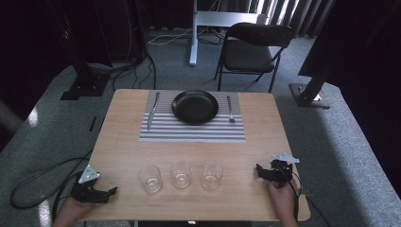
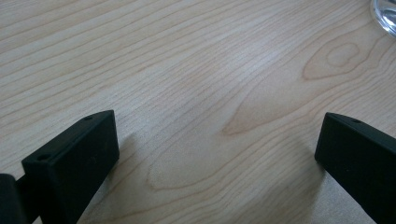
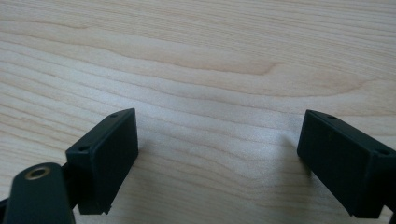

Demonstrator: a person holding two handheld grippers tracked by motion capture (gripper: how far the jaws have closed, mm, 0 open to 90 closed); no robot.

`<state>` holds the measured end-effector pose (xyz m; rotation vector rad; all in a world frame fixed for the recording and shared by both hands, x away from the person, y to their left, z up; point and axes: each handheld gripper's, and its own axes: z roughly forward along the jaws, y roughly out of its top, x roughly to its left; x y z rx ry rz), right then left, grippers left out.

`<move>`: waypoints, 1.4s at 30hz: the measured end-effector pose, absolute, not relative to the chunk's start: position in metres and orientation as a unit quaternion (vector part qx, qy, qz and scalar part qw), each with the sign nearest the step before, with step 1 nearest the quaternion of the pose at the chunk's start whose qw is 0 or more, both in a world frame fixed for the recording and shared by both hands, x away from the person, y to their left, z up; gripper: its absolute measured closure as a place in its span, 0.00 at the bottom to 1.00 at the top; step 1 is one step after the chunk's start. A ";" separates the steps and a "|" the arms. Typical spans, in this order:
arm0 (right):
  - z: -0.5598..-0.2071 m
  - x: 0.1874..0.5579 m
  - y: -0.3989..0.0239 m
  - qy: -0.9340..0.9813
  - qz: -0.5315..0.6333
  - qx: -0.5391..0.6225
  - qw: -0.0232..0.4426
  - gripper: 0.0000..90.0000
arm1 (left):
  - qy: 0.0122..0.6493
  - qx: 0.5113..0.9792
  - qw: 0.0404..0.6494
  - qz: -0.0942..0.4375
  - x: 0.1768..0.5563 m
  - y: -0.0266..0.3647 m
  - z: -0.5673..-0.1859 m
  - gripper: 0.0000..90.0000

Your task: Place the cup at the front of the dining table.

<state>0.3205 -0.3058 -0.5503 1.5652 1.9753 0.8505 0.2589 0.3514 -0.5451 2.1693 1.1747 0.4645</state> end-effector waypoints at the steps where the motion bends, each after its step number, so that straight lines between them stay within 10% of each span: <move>1: -0.550 0.321 -0.306 0.721 0.311 0.571 0.239 0.13 | 0.446 0.822 0.309 0.176 0.259 0.351 -0.545 0.00; 42: -0.550 0.319 -0.305 0.718 0.309 0.576 0.240 0.13 | 0.440 0.817 0.335 0.164 0.238 0.362 -0.526 0.00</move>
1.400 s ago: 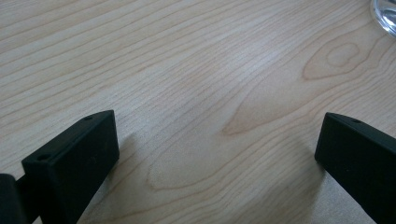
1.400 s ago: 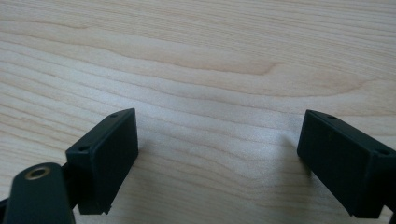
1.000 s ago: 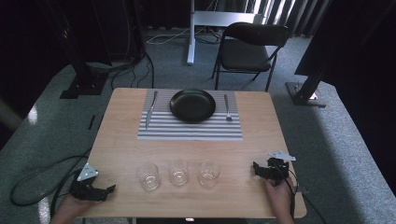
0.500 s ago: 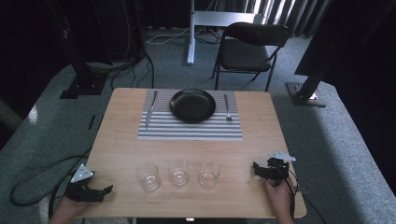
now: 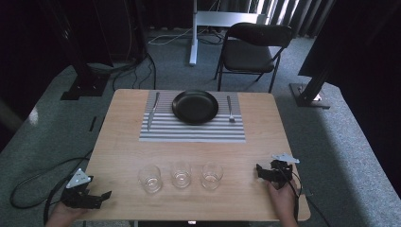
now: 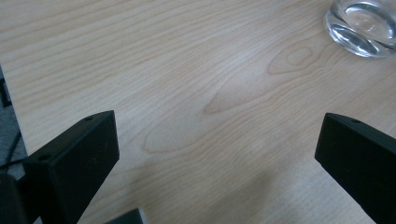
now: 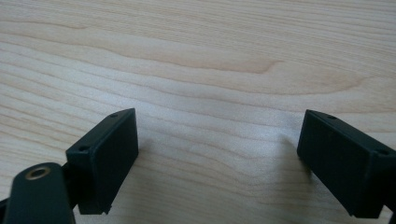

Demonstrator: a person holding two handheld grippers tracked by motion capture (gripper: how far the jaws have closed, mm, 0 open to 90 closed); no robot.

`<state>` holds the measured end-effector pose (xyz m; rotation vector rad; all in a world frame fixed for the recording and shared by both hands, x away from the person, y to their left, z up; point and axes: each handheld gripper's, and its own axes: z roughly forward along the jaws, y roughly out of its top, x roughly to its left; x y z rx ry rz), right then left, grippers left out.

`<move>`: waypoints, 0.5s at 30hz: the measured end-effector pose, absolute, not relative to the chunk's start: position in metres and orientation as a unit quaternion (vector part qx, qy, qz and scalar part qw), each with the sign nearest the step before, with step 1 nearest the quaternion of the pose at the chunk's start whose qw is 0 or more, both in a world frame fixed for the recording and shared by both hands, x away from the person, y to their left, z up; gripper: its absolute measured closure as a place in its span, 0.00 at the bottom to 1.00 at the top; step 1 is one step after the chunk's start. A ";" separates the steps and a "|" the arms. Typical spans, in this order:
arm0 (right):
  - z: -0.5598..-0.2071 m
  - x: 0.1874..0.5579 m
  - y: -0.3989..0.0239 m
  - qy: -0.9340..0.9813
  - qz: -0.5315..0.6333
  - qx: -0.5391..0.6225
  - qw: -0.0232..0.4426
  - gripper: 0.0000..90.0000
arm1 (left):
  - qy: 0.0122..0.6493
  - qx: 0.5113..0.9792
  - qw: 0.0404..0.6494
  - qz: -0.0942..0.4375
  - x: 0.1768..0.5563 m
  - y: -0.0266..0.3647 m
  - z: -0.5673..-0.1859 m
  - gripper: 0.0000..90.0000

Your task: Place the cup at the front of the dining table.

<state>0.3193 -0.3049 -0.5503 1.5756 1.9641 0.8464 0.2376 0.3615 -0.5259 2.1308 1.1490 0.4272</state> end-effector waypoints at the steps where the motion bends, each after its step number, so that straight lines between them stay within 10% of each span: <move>1: -0.550 0.319 -0.305 0.718 0.309 0.576 0.240 0.13 | 0.439 0.816 0.340 0.161 0.238 0.360 -0.525 0.00; 15: -0.550 0.319 -0.305 0.718 0.309 0.576 0.240 0.13 | 0.416 0.817 0.369 0.154 0.246 0.343 -0.509 0.00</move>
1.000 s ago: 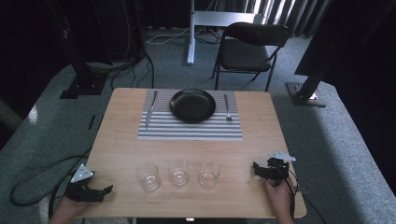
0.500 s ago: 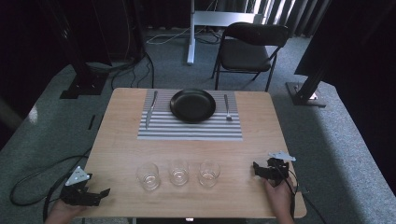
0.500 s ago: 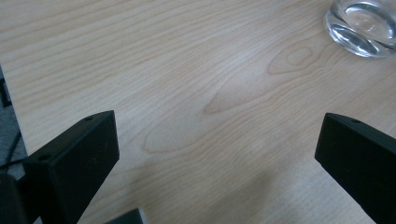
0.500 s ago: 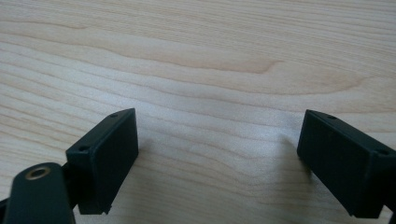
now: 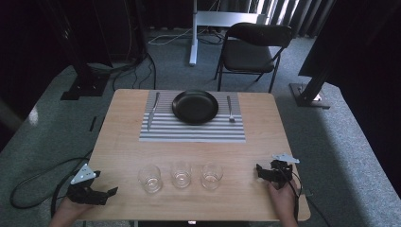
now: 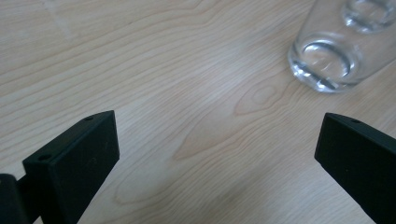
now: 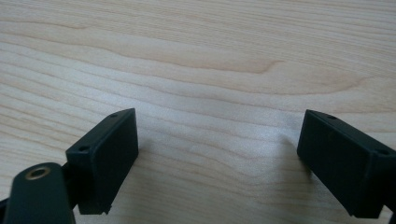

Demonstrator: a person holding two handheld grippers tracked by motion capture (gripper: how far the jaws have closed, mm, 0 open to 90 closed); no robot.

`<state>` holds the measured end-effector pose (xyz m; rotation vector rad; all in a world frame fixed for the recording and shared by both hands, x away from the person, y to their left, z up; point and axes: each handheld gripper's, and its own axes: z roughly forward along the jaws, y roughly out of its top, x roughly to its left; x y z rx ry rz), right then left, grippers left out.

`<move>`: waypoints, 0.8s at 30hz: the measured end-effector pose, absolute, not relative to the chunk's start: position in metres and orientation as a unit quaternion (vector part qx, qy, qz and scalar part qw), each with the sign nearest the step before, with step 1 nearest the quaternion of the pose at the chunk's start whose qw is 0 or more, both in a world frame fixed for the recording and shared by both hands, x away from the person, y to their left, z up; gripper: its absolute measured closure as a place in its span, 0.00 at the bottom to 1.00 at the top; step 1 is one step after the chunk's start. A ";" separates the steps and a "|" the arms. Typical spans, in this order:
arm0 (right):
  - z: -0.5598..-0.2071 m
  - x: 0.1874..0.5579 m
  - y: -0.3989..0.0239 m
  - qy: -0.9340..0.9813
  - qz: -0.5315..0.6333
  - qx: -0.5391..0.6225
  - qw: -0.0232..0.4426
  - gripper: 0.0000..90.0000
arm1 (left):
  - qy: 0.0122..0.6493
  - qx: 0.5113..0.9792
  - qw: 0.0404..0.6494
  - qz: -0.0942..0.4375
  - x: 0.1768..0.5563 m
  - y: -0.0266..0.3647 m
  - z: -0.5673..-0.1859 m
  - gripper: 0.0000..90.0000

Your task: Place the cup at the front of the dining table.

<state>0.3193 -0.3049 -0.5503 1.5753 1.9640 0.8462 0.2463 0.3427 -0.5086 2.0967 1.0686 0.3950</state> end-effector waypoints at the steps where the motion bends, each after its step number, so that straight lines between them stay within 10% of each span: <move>1: -0.550 0.319 -0.305 0.718 0.309 0.576 0.240 0.13 | 0.416 0.817 0.369 0.154 0.246 0.343 -0.509 0.00; 24: -0.550 0.319 -0.305 0.718 0.309 0.576 0.240 0.13 | 0.362 0.824 0.407 0.156 0.257 0.315 -0.471 0.02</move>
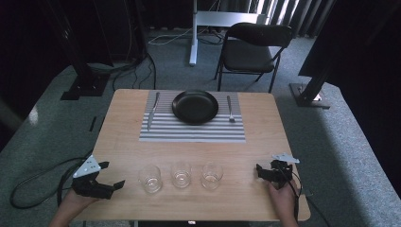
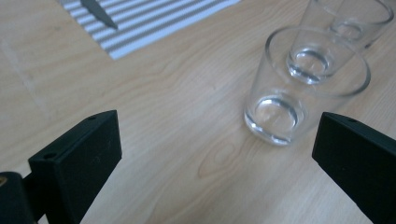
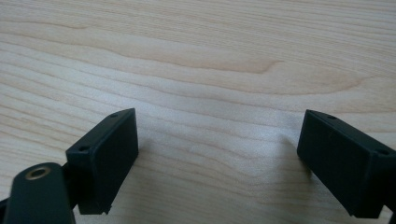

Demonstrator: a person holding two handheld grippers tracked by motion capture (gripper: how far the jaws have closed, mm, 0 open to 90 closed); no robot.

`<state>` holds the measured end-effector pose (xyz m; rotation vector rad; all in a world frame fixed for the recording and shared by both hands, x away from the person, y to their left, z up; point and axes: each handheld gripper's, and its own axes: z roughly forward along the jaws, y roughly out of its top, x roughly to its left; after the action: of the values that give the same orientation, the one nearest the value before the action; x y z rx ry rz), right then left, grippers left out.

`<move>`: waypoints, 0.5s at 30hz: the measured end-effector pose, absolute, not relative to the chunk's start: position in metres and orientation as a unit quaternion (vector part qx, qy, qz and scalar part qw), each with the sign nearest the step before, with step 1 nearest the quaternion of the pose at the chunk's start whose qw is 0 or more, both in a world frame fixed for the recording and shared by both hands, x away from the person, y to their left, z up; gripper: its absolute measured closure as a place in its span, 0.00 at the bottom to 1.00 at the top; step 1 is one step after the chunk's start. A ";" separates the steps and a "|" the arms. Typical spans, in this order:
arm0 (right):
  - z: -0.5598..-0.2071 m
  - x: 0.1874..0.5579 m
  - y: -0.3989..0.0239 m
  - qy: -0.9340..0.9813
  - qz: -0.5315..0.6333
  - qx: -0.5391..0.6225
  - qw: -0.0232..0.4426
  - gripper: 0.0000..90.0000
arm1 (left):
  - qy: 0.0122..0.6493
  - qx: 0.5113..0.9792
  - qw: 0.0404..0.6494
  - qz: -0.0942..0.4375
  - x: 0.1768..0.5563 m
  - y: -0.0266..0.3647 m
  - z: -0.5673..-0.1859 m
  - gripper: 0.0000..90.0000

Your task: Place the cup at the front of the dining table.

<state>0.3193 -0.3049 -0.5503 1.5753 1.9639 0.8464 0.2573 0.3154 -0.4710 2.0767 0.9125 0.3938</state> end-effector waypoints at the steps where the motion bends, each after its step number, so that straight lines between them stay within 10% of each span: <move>1: -0.550 0.319 -0.305 0.718 0.309 0.576 0.240 0.13 | 0.358 0.824 0.410 0.153 0.259 0.313 -0.470 0.02; 15: -0.550 0.319 -0.305 0.718 0.309 0.576 0.240 0.13 | 0.323 0.841 0.408 0.148 0.270 0.282 -0.461 0.02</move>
<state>0.3193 -0.3049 -0.5503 1.5756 1.9639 0.8464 0.2696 0.2821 -0.4607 2.1209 0.8141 0.3719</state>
